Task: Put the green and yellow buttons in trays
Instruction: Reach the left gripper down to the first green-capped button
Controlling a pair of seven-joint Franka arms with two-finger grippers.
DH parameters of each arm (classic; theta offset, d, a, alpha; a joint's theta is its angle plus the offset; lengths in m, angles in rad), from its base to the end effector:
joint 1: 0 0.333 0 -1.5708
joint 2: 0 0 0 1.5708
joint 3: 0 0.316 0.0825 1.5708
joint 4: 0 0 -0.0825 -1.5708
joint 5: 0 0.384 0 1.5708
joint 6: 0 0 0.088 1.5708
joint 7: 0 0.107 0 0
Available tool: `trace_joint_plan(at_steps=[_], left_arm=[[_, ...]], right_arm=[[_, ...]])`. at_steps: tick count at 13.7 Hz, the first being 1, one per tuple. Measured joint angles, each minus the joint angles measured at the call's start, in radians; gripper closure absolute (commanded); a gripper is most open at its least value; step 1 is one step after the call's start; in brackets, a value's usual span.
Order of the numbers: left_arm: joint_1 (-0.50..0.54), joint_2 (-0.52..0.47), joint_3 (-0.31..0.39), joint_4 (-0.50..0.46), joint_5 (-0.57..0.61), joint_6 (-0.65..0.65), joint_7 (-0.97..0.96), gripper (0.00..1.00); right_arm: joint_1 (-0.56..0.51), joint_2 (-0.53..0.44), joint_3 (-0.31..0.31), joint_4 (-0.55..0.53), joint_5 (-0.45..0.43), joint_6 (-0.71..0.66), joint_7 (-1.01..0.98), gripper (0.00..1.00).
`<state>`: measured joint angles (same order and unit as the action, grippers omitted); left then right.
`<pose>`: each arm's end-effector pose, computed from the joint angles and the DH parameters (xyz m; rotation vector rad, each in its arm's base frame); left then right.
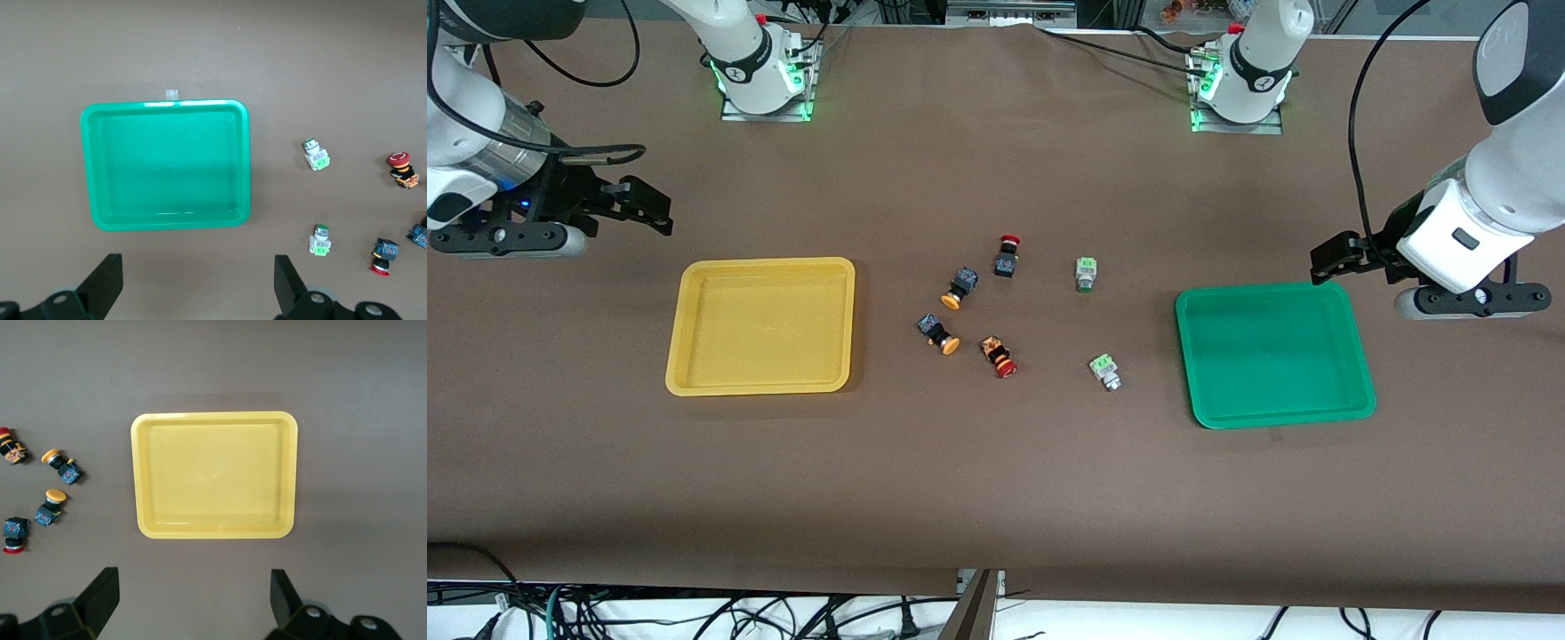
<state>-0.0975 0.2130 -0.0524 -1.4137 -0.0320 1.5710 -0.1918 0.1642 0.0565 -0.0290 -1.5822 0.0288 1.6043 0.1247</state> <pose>0.6104 -0.0922 0.5739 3.1063 0.0678 -0.0962 0.5675 0.0807 0.5902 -3.1186 -0.0141 0.0586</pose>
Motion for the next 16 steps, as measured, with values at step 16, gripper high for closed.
trace_joint_plan(at_steps=[16], left_arm=[[-0.253,0.301,-0.010,-0.139,-0.018,0.308,-0.172,0.00]], right_arm=[[-0.036,0.001,-0.007,0.014,0.000,0.000,-0.005,0.00]])
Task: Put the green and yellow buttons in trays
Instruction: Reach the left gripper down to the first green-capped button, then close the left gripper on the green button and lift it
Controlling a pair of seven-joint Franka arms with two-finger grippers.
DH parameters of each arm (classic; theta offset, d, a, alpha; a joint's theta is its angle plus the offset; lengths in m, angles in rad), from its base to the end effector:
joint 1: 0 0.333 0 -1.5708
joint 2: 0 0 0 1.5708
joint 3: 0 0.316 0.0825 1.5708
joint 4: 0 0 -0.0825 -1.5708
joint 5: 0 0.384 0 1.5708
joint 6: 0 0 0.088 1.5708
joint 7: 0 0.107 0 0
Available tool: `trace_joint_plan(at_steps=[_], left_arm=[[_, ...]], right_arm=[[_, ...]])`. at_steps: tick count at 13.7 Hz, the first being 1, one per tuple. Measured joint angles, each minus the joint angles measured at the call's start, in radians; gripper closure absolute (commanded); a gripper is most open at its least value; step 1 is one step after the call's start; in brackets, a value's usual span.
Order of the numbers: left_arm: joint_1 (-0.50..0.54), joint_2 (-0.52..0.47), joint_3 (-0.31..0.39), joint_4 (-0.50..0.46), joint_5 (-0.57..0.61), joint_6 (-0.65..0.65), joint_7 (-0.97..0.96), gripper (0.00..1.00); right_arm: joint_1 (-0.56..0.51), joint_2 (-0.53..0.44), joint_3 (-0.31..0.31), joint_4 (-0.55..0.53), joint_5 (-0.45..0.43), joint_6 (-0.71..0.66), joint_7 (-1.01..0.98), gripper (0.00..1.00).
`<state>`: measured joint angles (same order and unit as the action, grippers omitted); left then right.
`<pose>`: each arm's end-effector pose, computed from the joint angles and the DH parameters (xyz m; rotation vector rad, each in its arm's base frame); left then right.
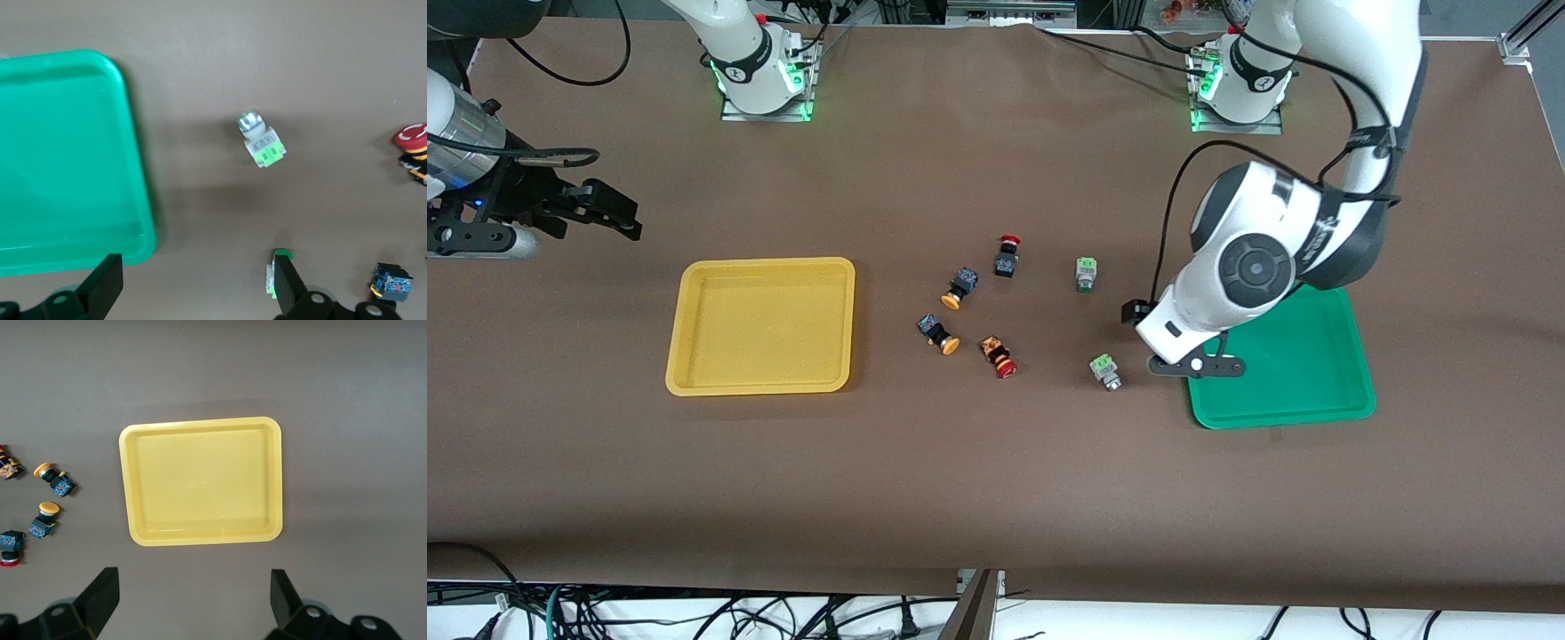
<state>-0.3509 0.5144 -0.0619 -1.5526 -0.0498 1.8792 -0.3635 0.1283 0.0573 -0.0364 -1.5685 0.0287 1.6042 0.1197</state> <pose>0.6151 -0.2675 0.3364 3.1248 -0.0384 -0.3170 0.5713 0.0562 0.5962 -3.1169 0.0452 0.0378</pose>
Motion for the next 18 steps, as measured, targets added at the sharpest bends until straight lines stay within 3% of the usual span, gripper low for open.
trace_joint_plan(at_steps=[10,18], left_arm=[[-0.107,0.088,-0.002,-0.147,-0.061,0.149,-0.079,0.00],[-0.132,0.089,-0.021,-0.237,-0.122,0.161,-0.091,0.00]], right_arm=[[-0.001,0.000,-0.005,0.005,0.000,0.000,0.000,0.00],[-0.003,0.000,-0.006,0.007,0.000,0.000,0.000,0.00]])
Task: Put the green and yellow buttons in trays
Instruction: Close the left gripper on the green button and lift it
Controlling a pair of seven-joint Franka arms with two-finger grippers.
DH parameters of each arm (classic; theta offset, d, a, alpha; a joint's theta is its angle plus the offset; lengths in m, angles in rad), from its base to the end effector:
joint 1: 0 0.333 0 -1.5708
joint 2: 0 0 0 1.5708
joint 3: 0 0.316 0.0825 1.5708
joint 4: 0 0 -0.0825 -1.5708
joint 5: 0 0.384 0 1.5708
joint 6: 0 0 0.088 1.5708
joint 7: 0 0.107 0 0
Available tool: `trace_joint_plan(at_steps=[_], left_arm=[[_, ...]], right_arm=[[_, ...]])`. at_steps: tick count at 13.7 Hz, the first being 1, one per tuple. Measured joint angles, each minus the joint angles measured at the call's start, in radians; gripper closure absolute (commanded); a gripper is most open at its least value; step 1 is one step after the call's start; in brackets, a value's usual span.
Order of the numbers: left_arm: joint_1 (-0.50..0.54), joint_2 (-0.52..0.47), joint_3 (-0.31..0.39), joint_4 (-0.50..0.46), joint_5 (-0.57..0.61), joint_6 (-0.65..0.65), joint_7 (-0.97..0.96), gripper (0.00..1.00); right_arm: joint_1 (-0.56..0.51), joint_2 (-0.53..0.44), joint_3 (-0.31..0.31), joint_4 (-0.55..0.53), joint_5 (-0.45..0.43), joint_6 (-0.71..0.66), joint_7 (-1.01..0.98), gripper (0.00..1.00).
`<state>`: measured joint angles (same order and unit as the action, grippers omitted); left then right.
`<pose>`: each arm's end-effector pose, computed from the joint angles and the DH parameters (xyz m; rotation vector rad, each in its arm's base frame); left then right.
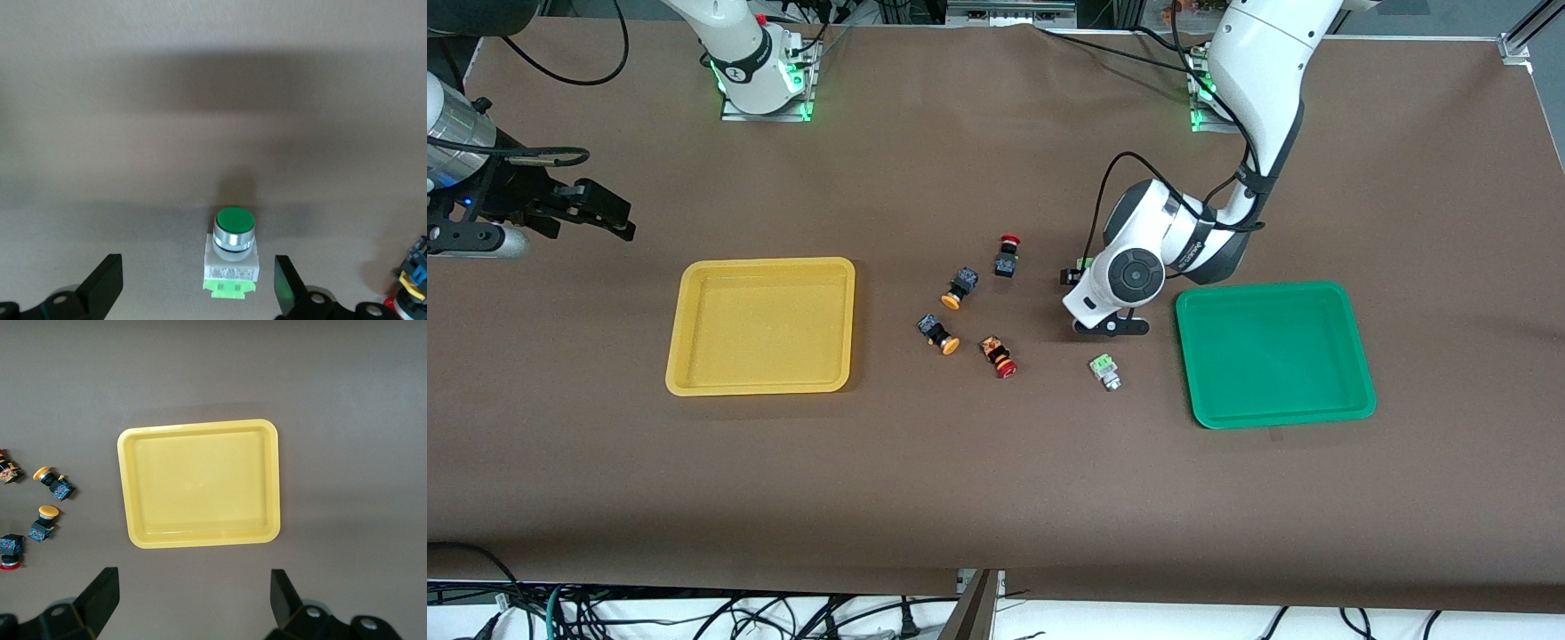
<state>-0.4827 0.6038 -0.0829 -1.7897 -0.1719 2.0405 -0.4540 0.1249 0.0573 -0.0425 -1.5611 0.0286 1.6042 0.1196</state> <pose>0.5159 -0.3359 0.1923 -3.0714 0.0000 0.6197 0.5722 0.0509 0.5997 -3.1163 0.0597 0.0260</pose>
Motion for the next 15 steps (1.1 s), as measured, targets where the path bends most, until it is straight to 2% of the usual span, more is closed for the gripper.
trace_joint_plan(at_steps=[2,3,9,11,15], left_arm=[[-0.010,0.003,-0.003,-0.021,0.000,0.020,0.000,0.00],[-0.015,0.007,-0.003,-0.032,0.000,0.037,0.000,0.03],[-0.038,0.030,-0.004,-0.047,-0.001,0.074,-0.001,0.66],[-0.040,0.028,-0.005,-0.045,-0.003,0.075,-0.001,0.82],[-0.032,0.025,0.003,-0.029,-0.003,0.079,-0.002,0.81]], right_arm=[[0.000,0.000,0.000,0.000,0.000,0.000,0.000,0.00],[0.000,0.001,0.001,0.000,0.000,0.000,0.000,0.00],[0.005,0.016,0.005,0.000,0.000,0.000,-0.015,0.00],[0.032,0.033,0.012,-0.001,-0.005,-0.003,-0.021,0.00],[0.094,0.104,0.019,-0.015,-0.010,0.004,-0.021,0.00]])
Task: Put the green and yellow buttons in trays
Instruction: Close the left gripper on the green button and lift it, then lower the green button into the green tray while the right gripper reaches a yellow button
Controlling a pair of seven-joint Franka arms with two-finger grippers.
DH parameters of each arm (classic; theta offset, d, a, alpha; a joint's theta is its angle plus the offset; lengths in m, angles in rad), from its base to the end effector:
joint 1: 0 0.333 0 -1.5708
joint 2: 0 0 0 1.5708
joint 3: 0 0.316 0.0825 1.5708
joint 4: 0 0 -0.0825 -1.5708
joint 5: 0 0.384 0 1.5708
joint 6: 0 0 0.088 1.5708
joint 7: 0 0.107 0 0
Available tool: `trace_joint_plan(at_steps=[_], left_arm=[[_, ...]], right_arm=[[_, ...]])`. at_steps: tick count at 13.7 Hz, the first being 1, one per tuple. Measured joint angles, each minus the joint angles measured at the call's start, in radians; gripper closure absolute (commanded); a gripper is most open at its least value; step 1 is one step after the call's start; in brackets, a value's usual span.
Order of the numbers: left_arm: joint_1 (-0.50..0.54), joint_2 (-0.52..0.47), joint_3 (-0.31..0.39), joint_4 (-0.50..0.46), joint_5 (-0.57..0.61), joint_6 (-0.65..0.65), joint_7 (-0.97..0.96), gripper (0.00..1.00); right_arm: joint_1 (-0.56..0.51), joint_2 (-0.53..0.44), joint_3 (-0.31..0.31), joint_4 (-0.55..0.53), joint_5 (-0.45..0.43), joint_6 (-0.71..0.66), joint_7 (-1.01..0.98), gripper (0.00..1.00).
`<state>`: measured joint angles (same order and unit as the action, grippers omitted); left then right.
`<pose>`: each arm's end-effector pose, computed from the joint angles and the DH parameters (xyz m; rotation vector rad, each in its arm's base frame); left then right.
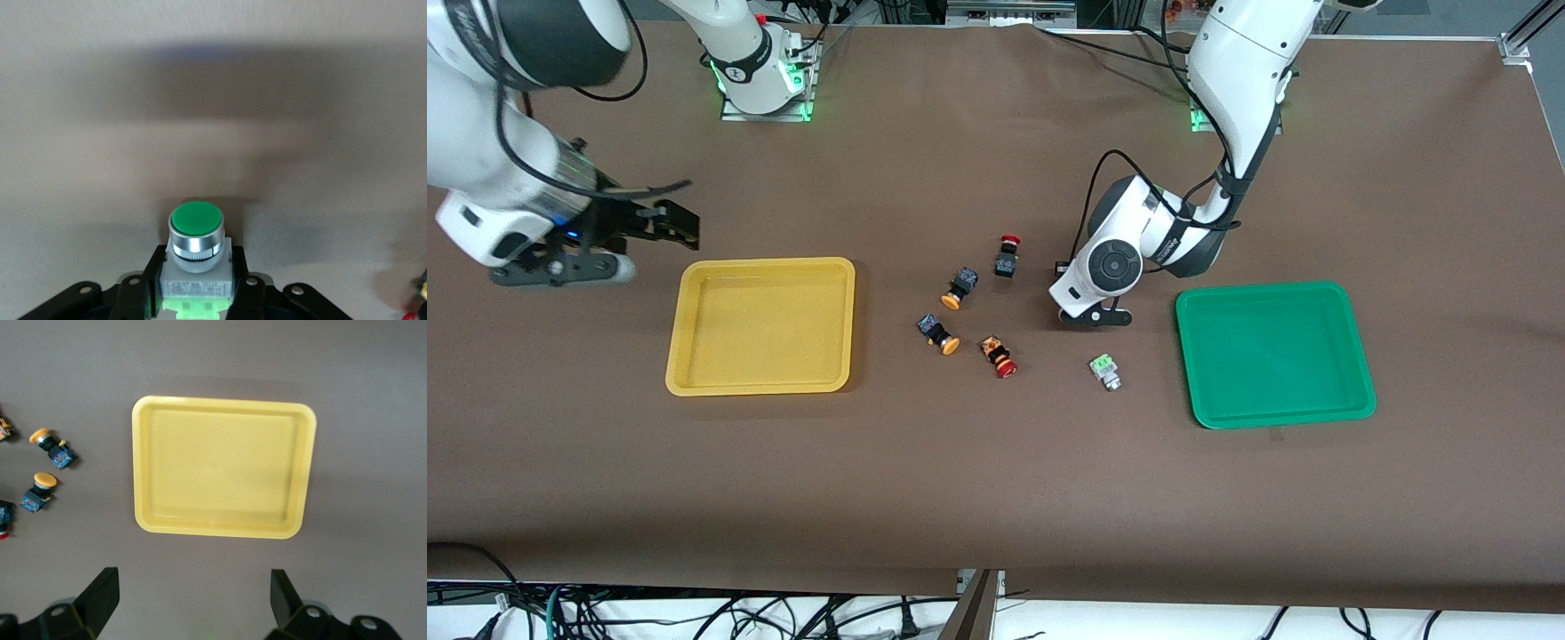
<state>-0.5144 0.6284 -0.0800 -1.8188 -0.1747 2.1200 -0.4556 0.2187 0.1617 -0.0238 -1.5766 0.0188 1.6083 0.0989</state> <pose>0.5031 -0.3476 0.1702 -3.0809 0.0235 0.5818 0.5862 0.1187 0.5315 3.1271 0.1473 -0.2049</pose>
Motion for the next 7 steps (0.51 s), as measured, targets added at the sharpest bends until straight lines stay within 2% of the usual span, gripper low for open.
trace_joint_plan(at_steps=[2,7], left_arm=[[0.041,-0.014,0.006,0.030,0.000,-0.007,0.009,0.81],[0.237,-0.068,0.027,0.091,0.002,-0.121,0.189,0.79]], right_arm=[[0.042,0.073,0.002,-0.010,0.013,0.064,0.000,0.00],[0.155,0.303,0.006,-0.018,0.170,0.353,0.049,0.00]])
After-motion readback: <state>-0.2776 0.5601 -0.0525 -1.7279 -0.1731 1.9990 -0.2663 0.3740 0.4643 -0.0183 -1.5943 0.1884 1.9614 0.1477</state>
